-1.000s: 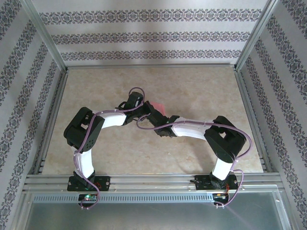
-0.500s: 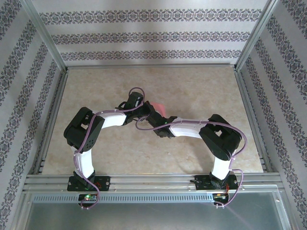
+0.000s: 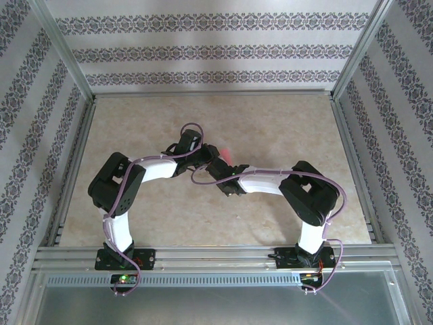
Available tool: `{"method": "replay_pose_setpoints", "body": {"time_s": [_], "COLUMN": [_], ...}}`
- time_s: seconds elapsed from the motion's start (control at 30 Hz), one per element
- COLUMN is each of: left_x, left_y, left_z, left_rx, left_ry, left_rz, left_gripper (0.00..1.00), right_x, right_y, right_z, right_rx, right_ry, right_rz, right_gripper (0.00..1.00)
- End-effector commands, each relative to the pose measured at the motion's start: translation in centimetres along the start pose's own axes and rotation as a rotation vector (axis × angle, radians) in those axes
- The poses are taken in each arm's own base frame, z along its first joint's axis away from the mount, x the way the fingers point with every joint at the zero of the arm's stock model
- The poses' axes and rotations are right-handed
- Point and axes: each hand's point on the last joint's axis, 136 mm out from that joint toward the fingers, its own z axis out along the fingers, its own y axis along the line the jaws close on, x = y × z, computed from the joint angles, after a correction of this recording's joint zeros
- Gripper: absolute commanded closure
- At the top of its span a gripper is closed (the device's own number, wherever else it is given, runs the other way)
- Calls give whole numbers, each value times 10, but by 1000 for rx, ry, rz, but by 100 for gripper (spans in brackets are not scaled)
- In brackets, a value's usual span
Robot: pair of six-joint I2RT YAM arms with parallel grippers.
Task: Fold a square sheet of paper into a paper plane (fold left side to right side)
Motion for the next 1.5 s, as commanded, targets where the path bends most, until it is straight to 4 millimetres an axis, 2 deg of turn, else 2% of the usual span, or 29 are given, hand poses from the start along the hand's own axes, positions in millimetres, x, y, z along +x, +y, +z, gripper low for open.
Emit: {"method": "replay_pose_setpoints", "body": {"time_s": [0.0, 0.13, 0.27, 0.37, 0.47, 0.67, 0.83, 1.1, 1.23, 1.33, 1.47], "left_x": [-11, -29, -46, -51, -45, -26, -10, 9, 15, 20, 25], "left_y": [-5, 10, 28, 38, 41, 41, 30, 11, 12, 15, 19], "left_z": [-25, -55, -85, -102, -108, -87, -55, -8, 7, 14, 19], "left_rx": [19, 4, -31, -58, -85, -48, -23, -54, -115, -135, -149], "left_ry": [-37, -88, -132, -145, -113, -3, 78, 173, 200, 210, 225], "left_rz": [10, -4, -17, -16, 11, -7, -8, 41, 67, 69, 66], "left_gripper": [69, 61, 58, 58, 57, 57, 56, 47, 46, 48, 56], "right_x": [14, 15, 14, 13, 13, 17, 21, 25, 27, 26, 28], "right_y": [-1, -2, 0, 5, 15, 21, 18, 14, 12, 11, 12], "right_z": [9, 9, 8, 6, 4, 0, -3, 1, 3, 5, 6], "right_rx": [16, 8, -45, -152, -317, -563, -686, -746, -738, -738, -740], "right_ry": [44, 44, 44, 59, 83, 128, 147, 159, 163, 159, 168], "right_rz": [-17, -10, 5, 59, 149, 329, 425, 485, 494, 506, 515], "right_gripper": [94, 94, 95, 95, 95, 96, 96, 95, 95, 95, 95]}}
